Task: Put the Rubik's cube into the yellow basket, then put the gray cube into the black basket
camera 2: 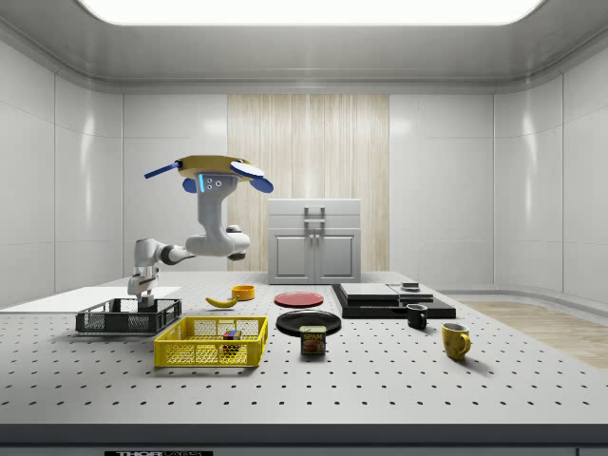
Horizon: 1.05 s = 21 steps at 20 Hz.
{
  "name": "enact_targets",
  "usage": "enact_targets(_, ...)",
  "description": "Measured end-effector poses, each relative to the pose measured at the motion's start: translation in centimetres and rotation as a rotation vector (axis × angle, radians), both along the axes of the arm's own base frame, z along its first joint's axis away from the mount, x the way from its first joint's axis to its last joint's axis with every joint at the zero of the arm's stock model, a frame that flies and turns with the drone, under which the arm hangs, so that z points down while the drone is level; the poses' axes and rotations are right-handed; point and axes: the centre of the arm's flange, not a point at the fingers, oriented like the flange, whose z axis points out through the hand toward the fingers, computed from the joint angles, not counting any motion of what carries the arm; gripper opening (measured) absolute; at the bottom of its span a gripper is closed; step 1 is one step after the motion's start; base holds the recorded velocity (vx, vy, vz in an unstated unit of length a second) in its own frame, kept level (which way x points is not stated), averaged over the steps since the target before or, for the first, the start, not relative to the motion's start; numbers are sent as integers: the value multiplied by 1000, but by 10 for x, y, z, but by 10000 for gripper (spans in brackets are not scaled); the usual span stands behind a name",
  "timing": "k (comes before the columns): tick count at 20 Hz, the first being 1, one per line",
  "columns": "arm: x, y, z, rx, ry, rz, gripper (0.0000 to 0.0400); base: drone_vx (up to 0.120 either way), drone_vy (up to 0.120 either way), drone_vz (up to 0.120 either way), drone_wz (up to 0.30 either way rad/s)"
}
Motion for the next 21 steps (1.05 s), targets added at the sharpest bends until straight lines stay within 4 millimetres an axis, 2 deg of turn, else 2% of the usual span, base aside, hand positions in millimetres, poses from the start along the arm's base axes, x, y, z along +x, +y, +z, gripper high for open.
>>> enact_targets(9, 0, 0, 36, 0, 0, 0, 251, 0, 0, 0, 0)
enact_targets(12, 0, 0, 43, 0, 0, 0, 330, 0, 0, 0, 0)
enact_targets(16, 0, 0, 37, 0, 0, 0, 374, 0, 0, 0, 0)
enact_targets(21, 0, 0, 21, 0, 0, 0, 392, 0, 0, 0, 0)
